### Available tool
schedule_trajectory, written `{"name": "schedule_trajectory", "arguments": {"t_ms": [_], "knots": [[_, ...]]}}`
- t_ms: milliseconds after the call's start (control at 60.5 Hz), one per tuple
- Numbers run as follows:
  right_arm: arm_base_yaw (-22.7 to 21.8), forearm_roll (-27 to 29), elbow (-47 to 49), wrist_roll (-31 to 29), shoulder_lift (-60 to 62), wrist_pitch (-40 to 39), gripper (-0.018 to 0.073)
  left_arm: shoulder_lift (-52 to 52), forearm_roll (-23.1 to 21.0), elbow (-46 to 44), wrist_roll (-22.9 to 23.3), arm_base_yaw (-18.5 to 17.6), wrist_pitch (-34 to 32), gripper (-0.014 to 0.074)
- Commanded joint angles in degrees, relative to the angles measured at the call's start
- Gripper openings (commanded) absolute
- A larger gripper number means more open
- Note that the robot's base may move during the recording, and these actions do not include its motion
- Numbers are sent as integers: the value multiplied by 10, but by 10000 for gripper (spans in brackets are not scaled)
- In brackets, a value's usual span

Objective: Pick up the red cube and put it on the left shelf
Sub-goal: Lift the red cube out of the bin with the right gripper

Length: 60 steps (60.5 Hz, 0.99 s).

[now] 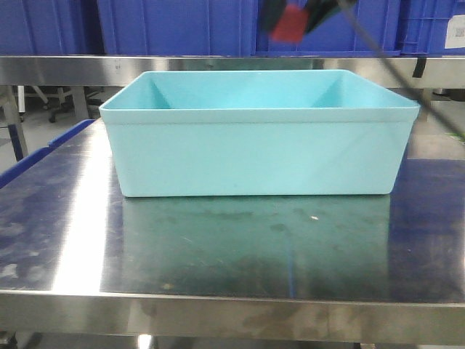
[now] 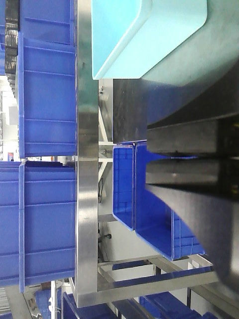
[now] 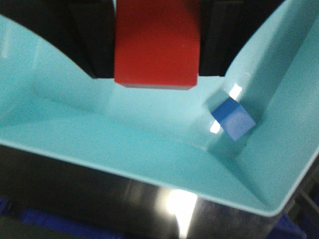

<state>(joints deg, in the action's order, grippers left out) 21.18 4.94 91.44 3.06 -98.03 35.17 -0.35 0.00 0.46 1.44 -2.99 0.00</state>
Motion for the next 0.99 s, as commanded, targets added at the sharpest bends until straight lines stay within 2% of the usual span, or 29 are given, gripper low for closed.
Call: {"name": "schedule_trajectory", "arguments": {"t_ms": [0, 248, 463, 595, 976], "knots": [[-13, 1, -40, 1, 103, -92, 29, -9, 0, 14, 0, 0, -47, 102], [-27, -9, -286, 1, 349, -236, 29, -9, 0, 14, 0, 0, -47, 102], [-27, -10, -441, 0, 527, -276, 29, -9, 0, 14, 0, 0, -47, 102], [-27, -10, -480, 0, 576, -282, 29, -9, 0, 14, 0, 0, -47, 102], [-27, -10, -482, 0, 589, -287, 29, -9, 0, 14, 0, 0, -47, 102]]}}
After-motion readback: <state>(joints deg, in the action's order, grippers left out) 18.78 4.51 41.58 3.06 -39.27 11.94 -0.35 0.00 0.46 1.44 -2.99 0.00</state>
